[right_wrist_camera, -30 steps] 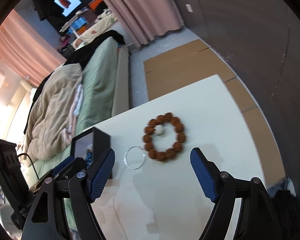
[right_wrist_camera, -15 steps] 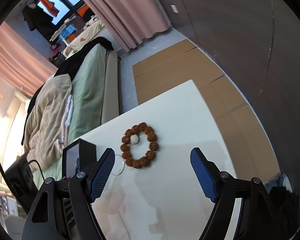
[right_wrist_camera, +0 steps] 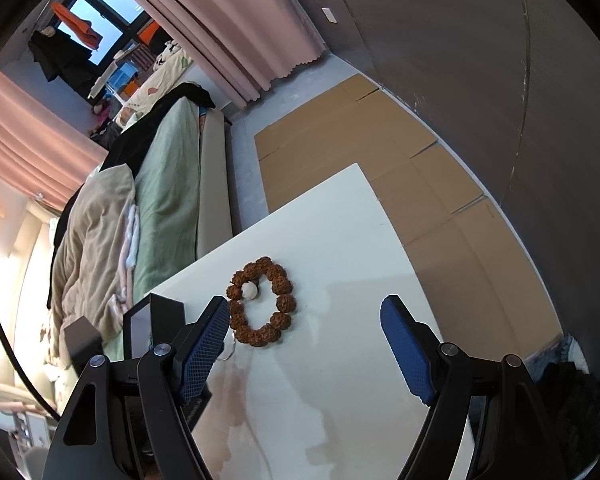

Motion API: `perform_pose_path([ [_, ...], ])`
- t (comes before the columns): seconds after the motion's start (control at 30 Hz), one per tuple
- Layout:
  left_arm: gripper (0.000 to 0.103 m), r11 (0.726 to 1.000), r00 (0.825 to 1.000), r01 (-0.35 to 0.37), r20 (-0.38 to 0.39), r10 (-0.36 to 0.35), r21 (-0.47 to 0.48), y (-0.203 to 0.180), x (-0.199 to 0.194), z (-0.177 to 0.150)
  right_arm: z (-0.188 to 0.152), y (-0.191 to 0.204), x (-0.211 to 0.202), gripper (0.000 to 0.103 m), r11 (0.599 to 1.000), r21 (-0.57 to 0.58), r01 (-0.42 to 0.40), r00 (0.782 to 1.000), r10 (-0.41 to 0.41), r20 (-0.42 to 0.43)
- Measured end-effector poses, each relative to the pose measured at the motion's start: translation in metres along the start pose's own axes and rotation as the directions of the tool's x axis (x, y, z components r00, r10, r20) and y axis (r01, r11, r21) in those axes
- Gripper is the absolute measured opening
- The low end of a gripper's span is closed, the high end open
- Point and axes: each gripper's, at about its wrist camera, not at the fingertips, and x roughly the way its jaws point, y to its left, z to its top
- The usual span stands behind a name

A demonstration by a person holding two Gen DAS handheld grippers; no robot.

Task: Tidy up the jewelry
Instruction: 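Move the left gripper toward the silver hoop earring on the table, then lower the left gripper onto the hoop rim and close on it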

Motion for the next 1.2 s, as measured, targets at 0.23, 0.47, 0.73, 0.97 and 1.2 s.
perform_pose_path([
  [0.23,0.011,0.999,0.998,0.038,-0.055,-0.038,0.007,-0.005,0.015,-0.005,0.000,-0.001,0.000,0.078,1.000,0.004,0.002,1.000,-0.002,-0.003],
  [0.47,0.010,0.995,0.993,0.097,-0.063,-0.100,-0.037,0.003,0.014,-0.008,-0.002,-0.001,0.002,0.078,1.000,0.003,0.006,1.000,-0.006,-0.014],
  [0.73,0.007,0.981,0.974,0.195,-0.115,-0.194,-0.009,-0.008,0.008,-0.018,-0.008,0.002,0.003,0.078,1.000,0.005,0.012,1.000,-0.012,-0.021],
  [0.97,0.007,0.974,0.962,0.225,-0.164,-0.219,0.024,-0.015,0.001,-0.029,-0.018,0.006,0.006,0.078,1.000,-0.009,0.024,0.999,-0.025,-0.035],
  [1.2,0.007,0.984,0.965,0.175,-0.201,-0.167,0.020,-0.002,-0.005,-0.036,-0.021,0.007,0.009,0.078,0.999,-0.009,0.037,0.998,-0.037,-0.041],
])
